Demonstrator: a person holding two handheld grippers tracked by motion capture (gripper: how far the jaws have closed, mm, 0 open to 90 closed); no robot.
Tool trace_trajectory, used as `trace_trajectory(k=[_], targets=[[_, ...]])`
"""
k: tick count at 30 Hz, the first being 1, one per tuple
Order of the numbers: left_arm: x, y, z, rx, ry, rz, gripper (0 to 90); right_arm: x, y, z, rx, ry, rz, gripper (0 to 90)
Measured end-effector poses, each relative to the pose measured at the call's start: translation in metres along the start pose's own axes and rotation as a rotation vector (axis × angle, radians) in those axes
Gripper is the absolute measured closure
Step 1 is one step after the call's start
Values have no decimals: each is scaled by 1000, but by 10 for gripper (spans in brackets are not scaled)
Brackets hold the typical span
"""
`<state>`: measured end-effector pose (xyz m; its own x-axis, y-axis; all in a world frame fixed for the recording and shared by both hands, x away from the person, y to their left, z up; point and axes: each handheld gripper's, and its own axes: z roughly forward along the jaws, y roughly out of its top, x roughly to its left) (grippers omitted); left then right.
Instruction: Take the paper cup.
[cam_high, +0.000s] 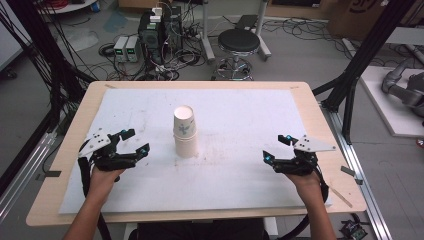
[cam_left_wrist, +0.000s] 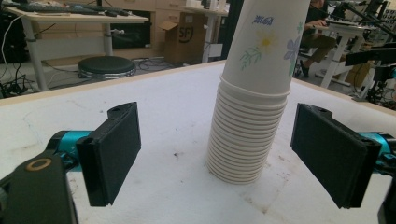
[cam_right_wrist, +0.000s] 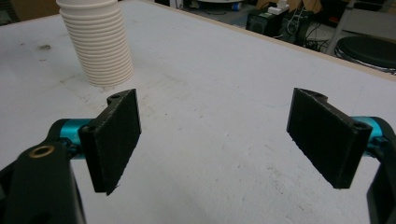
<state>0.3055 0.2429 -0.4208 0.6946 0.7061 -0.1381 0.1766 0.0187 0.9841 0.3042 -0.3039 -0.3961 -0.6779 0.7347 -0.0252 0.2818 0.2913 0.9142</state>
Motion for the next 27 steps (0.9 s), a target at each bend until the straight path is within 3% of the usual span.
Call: trace_trajectory(k=[9,27], targets=[[0,0,2,6,0,4,160,-3,-2,-4,-14,2,9,177],[-9,7,9,13,-34,-7,149,9,3,0,23,37,9,177]])
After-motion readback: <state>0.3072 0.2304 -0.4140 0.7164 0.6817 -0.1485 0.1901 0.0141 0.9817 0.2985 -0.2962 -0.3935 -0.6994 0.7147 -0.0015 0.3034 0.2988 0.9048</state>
